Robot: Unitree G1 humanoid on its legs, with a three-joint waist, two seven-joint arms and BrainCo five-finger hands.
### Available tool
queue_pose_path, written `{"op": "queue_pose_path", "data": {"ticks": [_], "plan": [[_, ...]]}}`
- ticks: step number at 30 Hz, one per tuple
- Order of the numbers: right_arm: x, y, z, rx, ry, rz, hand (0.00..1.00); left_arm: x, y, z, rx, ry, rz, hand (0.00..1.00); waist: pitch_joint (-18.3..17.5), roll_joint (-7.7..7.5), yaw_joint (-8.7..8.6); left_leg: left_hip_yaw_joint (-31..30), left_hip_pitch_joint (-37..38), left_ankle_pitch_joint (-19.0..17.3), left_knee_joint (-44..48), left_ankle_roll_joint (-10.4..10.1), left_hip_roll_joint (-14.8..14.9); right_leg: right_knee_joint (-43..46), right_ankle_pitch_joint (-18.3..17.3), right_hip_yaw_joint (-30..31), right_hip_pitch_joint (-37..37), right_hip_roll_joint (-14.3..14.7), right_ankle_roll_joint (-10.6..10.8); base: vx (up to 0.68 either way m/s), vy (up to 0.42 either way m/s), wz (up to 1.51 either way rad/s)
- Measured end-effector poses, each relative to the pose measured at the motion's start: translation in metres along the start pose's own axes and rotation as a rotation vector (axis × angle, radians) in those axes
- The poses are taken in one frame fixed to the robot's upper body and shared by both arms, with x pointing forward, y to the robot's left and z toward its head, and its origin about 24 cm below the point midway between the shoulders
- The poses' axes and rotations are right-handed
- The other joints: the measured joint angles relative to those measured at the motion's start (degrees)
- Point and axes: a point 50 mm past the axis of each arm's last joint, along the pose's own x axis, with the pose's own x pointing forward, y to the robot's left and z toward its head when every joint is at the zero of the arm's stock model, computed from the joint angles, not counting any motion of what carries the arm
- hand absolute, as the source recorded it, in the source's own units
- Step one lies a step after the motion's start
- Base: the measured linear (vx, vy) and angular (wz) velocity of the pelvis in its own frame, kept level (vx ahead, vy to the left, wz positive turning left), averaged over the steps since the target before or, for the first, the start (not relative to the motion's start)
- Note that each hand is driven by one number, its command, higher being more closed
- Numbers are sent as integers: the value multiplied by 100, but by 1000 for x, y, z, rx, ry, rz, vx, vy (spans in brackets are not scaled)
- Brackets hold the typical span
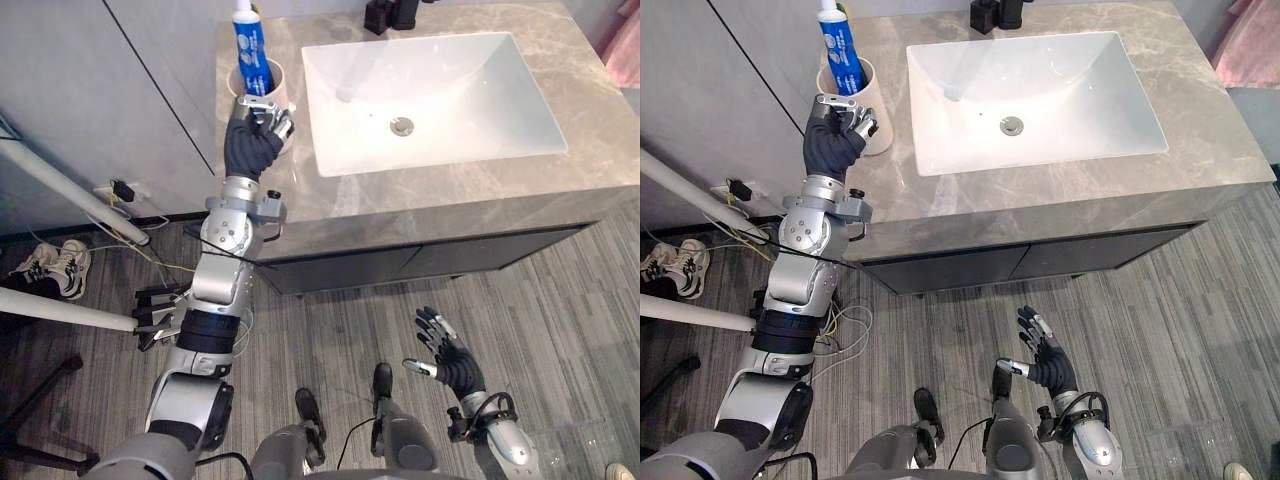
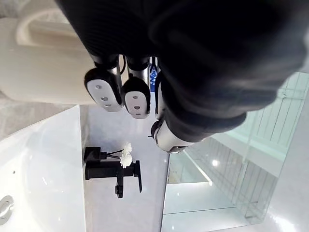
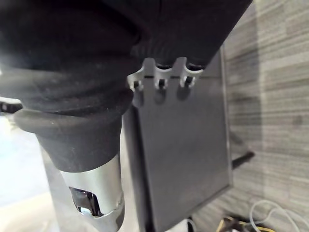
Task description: Organize washtable
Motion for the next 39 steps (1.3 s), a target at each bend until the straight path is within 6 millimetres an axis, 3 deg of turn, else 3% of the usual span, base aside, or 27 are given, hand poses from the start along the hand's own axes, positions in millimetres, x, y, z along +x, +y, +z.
{"op": "queue_pose_path", "data": {"ticks": [12, 22, 32, 39], "plan": [[-3, 2, -7, -1, 31, -10, 0, 1, -6, -1, 3, 7, -26, 100, -78, -4, -11, 18, 4, 1, -13, 1, -2, -3, 1, 14, -10, 1, 1, 0, 0, 0], [-3, 2, -8, -1, 32, -10, 0, -3, -10, -26, 38, 114, -30, 100, -87, -22, -8, 38, 7, -2, -23, -3, -4, -35, 15, 90, -18, -2, 22, 1, 1, -1], [-3, 2, -8, -1, 32, -12, 0, -5, -8, -43, 68, 195, -25, 100, -69, -127, -10, 127, -14, -5, -48, -6, -12, -95, 54, 190, -69, -1, 70, 1, 0, -3], [-3, 3, -8, -1, 32, -11, 0, 10, -6, -32, 91, 158, -26, 100, 6, -280, -7, 183, -54, -6, -48, -5, -15, -86, 59, 238, -139, -4, 77, 3, -1, -3]]}}
